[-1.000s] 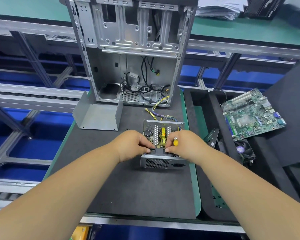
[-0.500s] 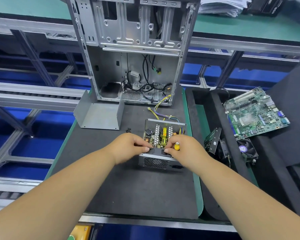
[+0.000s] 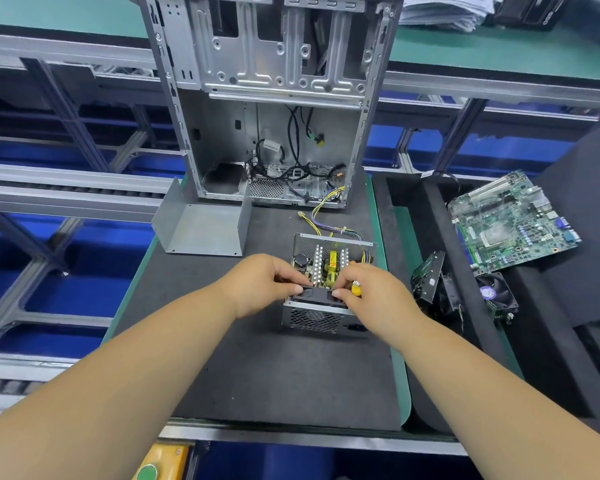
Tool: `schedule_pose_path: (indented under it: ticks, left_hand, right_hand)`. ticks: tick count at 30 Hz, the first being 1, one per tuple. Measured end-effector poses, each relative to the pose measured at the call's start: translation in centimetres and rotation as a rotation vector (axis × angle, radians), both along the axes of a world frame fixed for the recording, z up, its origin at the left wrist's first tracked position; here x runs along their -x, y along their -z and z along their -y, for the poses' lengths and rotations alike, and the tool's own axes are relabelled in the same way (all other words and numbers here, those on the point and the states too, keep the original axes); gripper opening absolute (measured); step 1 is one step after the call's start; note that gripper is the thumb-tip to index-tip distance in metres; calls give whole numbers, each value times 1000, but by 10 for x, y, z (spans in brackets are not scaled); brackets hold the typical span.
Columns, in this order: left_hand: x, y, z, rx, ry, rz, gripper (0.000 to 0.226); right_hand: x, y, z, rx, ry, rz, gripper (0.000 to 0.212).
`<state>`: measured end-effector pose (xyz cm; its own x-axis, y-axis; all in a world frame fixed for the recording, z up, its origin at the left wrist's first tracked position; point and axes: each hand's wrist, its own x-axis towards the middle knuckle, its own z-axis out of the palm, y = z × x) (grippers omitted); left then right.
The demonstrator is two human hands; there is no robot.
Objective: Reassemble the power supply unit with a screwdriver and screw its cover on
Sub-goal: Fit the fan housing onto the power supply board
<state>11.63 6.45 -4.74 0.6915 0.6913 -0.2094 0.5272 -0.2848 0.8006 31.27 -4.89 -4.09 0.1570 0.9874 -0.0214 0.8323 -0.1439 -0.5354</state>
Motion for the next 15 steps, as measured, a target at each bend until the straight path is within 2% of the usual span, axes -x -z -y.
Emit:
schedule_pose_path:
  ticks: [3, 6, 15]
  left_hand:
    - [2, 7, 4, 36, -42, 28, 19]
    - [3, 12, 4, 69, -82, 46, 18]
    - [-2, 11, 1, 69, -79, -14, 14]
  right_hand:
    - [2, 5, 4, -17, -3, 0, 11]
    - [4, 6, 4, -44, -3, -12, 18]
    - [2, 9, 4, -27, 12, -49, 19]
